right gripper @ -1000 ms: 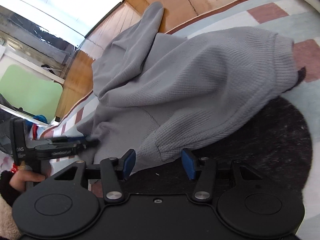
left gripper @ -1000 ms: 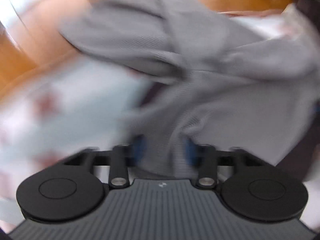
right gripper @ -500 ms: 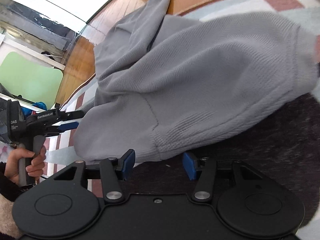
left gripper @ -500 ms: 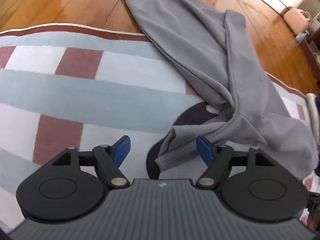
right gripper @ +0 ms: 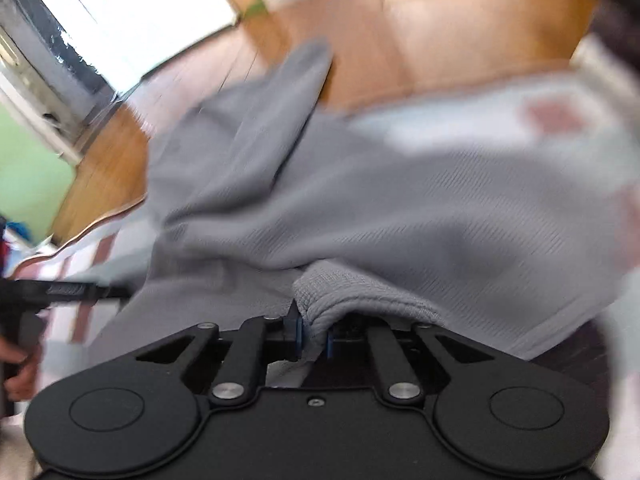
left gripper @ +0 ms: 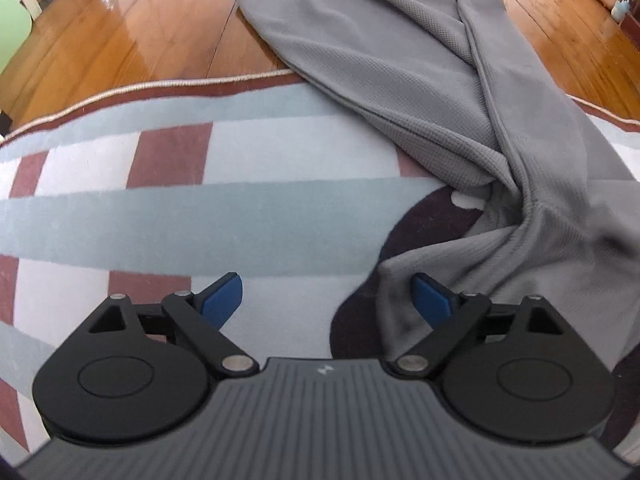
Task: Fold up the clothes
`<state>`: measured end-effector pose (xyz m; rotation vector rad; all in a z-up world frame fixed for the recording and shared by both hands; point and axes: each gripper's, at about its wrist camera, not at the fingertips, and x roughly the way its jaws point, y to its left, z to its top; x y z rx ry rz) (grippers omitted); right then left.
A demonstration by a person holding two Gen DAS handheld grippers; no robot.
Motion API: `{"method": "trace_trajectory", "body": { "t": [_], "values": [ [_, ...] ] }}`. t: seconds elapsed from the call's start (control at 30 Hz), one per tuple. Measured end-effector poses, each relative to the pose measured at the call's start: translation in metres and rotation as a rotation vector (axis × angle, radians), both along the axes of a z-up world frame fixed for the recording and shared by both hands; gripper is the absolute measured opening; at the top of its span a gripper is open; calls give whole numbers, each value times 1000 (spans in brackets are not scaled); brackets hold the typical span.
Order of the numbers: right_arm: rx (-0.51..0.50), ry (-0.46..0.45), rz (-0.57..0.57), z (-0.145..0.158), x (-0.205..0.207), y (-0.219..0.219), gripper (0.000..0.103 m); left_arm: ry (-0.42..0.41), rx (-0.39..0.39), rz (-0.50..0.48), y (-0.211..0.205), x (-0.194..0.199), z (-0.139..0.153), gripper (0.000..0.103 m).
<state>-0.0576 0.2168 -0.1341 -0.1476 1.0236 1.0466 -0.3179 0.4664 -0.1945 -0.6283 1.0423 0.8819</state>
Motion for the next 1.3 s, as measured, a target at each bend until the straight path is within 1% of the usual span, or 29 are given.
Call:
{"method": "trace_trajectory", "body": {
  "t": [0.07,0.1,0.2,0.23,0.3,0.37,0.43,0.47,0.5,0.53,0.57,0.6,0.67,0.7,0.77,0.83,0.87,0.9,0.93,0.97,1.03,1.17,1.2,1.27,1.3],
  "values": [
    [-34,-154,5,11,1,-3,9,-43,-14,-5,-1,-1,3,92],
    [-58,-205,23,12,3,-2,9,-67,-19,-9,-2,0,6,92],
    [-103,-224,31,4,11,2,10,-125,-32,-39,-4,8,8,92],
    [-115,-215,30,1,12,3,10,-145,-36,-49,-5,10,9,92],
    [-118,-230,24,-3,7,3,10,-156,-29,-81,-9,19,9,92],
    [-124,-254,30,-6,3,3,10,-174,12,-128,-17,25,16,92],
    [-135,-273,40,-8,0,4,10,-192,55,-177,-25,30,23,90],
    [-135,-272,40,-8,-1,5,10,-201,76,-201,-29,33,26,82],
    [-135,-270,41,-8,-1,6,10,-210,98,-225,-33,35,30,65],
    [-135,-268,41,-8,-2,7,10,-219,119,-249,-37,38,34,59],
    [-134,-263,40,-8,-1,7,10,-231,134,-291,-43,44,36,57],
    [-134,-258,39,-8,0,7,10,-236,131,-330,-47,49,36,56],
    [-133,-254,37,-8,1,7,10,-231,92,-404,-55,63,28,51],
    [-133,-252,35,-8,1,7,10,-228,72,-441,-59,70,24,51],
    [-135,-249,32,-9,1,8,10,-155,58,-474,-64,80,11,51],
    [-136,-253,34,-9,1,10,10,-71,79,-457,-65,86,-3,51],
    [-136,-256,38,-8,1,10,10,-70,85,-439,-61,87,-7,50],
    [-134,-262,44,-8,0,10,11,-96,71,-413,-55,85,-6,22],
    [-132,-267,50,-8,-1,10,11,-124,56,-388,-49,82,-3,9],
    [-131,-273,57,-7,-2,10,11,-152,40,-362,-43,80,-1,7],
    [-131,-288,71,-7,-5,10,11,-179,74,-324,-37,72,6,7],
    [-141,-328,101,-7,-12,13,11,-221,84,-245,-29,61,18,8],
    [-154,-350,106,-8,-14,15,10,-199,117,-213,-29,58,22,8],
    [-179,-381,111,-11,-16,18,10,-91,256,-185,-28,52,28,9],
    [-180,-377,108,-11,-16,19,10,-35,327,-172,-28,49,31,17]
  ]
}}
